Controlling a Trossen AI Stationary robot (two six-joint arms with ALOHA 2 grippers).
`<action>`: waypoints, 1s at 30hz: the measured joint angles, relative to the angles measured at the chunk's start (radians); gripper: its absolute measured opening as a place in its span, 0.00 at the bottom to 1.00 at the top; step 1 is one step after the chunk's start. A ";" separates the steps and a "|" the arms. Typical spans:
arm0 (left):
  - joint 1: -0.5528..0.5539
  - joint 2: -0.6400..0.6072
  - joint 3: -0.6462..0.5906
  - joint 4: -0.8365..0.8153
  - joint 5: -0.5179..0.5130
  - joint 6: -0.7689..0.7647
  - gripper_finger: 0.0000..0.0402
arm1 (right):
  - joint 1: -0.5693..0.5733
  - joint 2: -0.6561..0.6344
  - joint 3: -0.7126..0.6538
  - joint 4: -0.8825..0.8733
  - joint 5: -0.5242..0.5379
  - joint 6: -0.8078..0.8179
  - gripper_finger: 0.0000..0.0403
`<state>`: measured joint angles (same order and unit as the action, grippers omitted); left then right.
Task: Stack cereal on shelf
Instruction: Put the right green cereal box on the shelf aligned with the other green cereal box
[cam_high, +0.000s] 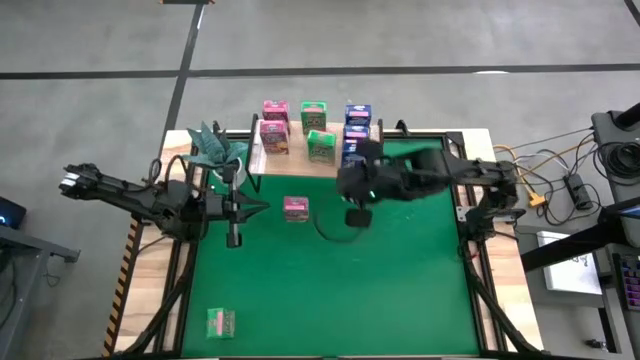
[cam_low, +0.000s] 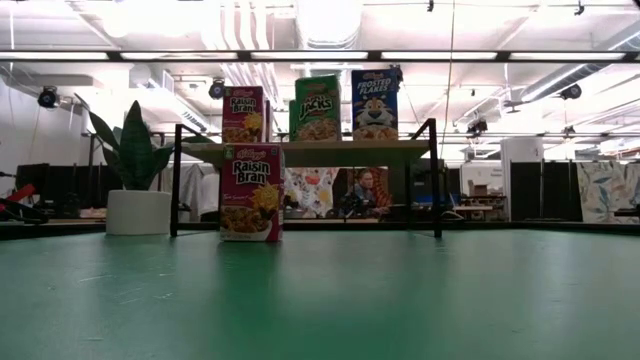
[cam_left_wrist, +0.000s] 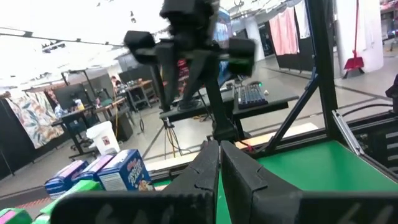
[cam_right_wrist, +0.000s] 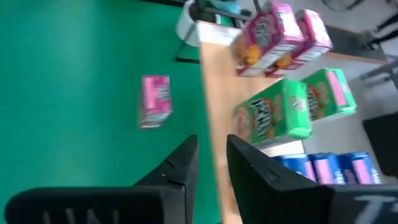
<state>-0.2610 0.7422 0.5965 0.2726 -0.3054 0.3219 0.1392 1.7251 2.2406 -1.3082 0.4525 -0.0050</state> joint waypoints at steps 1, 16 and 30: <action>0.001 0.017 0.010 0.000 0.000 -0.002 0.00 | 0.022 -0.020 -0.033 0.021 0.013 0.008 0.17; 0.068 0.303 0.422 -0.459 0.001 0.002 0.00 | 0.144 -0.398 -0.758 0.579 0.098 -0.096 0.11; 0.382 0.548 0.802 -0.872 0.270 0.027 0.18 | 0.144 -0.724 -1.287 1.162 0.009 -0.328 0.11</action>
<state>0.1210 1.2898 1.3981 -0.5995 -0.0352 0.3489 0.2834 1.0009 0.9541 -0.1459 0.4617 -0.3335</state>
